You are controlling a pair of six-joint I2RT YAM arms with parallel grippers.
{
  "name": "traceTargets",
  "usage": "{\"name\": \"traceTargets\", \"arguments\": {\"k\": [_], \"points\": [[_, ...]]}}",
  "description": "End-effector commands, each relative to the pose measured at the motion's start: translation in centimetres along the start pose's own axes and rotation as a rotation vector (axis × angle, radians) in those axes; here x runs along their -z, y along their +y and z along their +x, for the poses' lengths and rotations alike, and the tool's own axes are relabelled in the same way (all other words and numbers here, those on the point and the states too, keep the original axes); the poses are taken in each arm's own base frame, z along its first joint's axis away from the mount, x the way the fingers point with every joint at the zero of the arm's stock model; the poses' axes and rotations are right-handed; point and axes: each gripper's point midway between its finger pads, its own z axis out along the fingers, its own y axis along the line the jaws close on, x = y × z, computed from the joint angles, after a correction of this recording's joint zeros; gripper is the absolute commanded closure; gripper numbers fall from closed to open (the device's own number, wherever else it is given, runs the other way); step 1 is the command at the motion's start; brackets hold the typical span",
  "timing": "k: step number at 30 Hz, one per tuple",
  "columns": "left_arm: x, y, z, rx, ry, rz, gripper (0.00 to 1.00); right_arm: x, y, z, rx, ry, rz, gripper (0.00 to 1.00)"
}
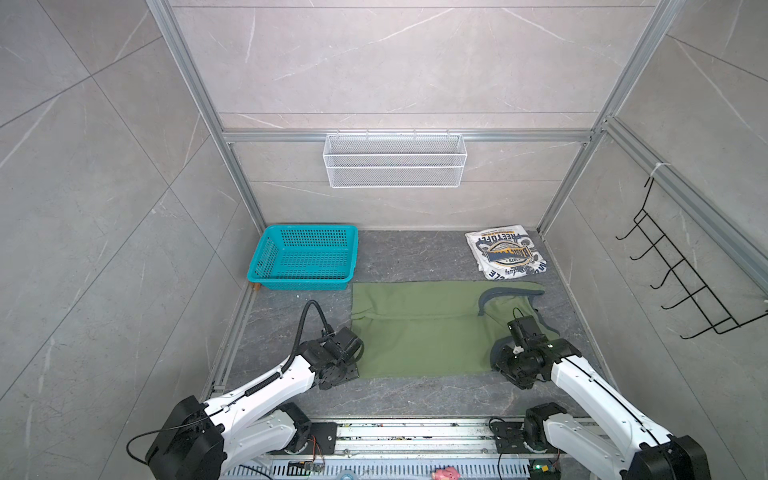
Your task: Fold and stack the tank tops
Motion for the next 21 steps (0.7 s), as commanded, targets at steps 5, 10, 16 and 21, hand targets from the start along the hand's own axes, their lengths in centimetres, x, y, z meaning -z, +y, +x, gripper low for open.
{"name": "traceTargets", "arguments": {"k": [5, 10, 16, 21], "points": [[-0.9, -1.0, 0.9, 0.022, 0.031, 0.021, 0.49, -1.2, 0.3, 0.5, -0.001, 0.007, 0.010, 0.54], [-1.6, -1.2, 0.9, 0.014, 0.036, 0.012, 0.53, -2.1, 0.9, 0.3, 0.014, 0.024, 0.027, 0.54], [-2.1, -1.1, 0.9, 0.004, 0.034, -0.005, 0.60, -3.0, 1.6, 0.0, 0.025, 0.019, 0.034, 0.59], [-2.2, -1.1, 0.9, -0.004, 0.037, -0.007, 0.69, -3.1, 1.2, -0.2, 0.037, 0.003, 0.071, 0.74]]}}
